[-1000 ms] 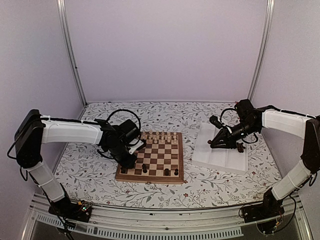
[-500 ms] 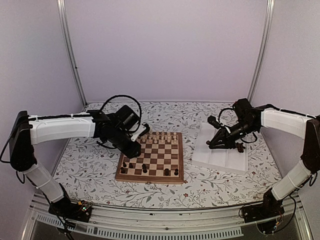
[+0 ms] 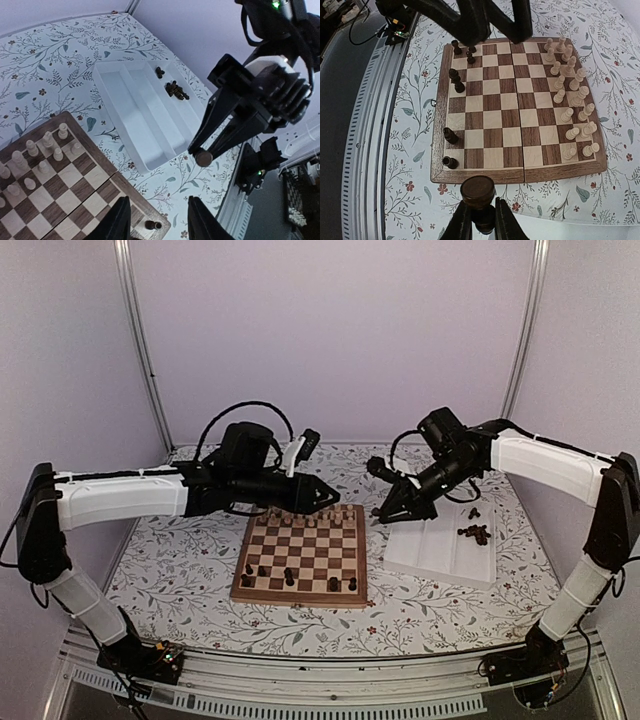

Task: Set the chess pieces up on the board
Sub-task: Place the chess piece on the chessboard.

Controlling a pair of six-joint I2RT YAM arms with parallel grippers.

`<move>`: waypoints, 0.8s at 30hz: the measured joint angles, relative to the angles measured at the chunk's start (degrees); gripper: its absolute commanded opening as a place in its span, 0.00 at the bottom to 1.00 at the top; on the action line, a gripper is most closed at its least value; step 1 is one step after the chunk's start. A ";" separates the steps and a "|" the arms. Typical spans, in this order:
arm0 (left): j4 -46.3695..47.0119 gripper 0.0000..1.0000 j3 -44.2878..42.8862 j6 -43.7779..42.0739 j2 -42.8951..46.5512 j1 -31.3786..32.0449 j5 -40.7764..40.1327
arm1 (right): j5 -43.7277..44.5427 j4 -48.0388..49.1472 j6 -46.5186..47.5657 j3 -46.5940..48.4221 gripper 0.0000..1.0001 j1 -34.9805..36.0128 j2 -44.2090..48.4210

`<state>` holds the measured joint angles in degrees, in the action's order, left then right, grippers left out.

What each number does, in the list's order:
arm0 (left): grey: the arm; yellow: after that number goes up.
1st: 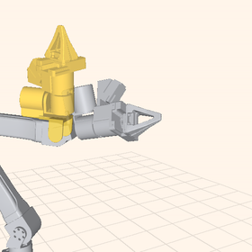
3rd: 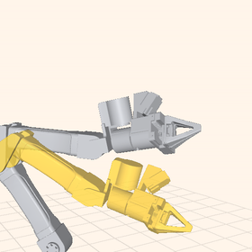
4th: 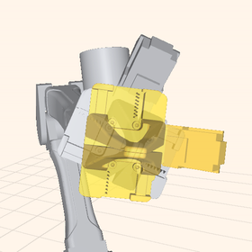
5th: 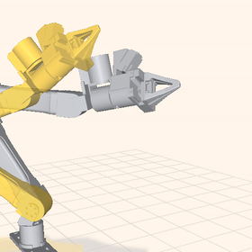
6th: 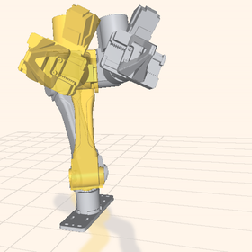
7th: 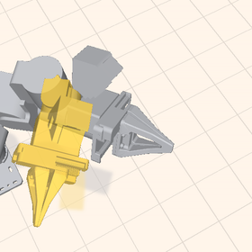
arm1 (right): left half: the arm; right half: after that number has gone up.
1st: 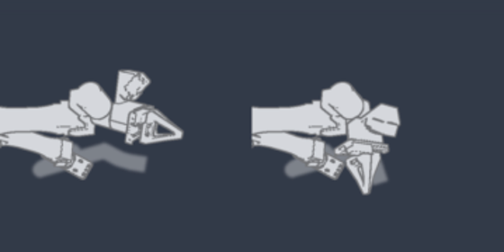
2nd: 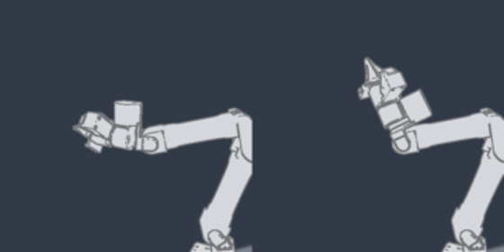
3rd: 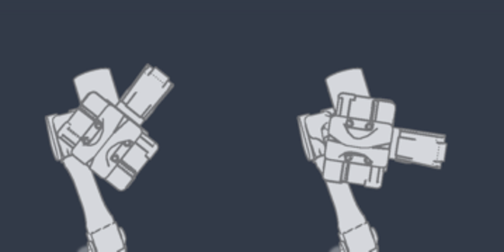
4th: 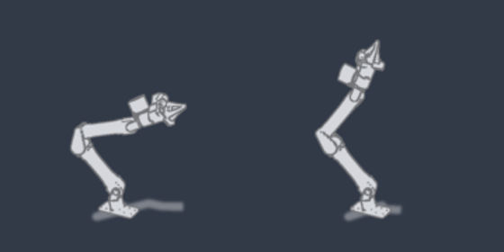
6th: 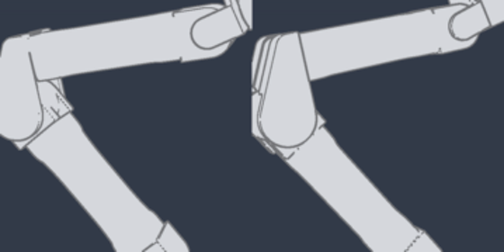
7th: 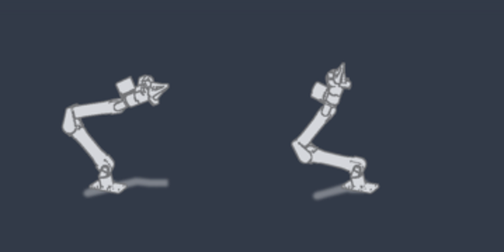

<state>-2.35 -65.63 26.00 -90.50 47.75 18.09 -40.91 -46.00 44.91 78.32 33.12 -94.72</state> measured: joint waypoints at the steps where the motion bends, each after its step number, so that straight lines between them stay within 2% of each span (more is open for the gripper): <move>1: 1.73 0.42 0.00 1.27 -0.76 0.11 0.98 | 0.55 -0.09 -0.28 0.94 0.15 0.68 -0.79; 13: 12.17 0.40 0.00 10.25 -7.96 1.66 10.08 | 6.97 -1.81 -3.63 7.37 0.15 6.32 -5.35; 24: 13.27 0.34 -0.07 12.35 -11.45 2.43 13.90 | 9.11 -2.62 -4.50 7.76 0.15 6.64 -5.70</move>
<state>10.92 -65.69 38.35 -101.95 50.17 31.99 -31.79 -48.62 40.40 86.08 39.77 -100.42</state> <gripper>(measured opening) 0.350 0.148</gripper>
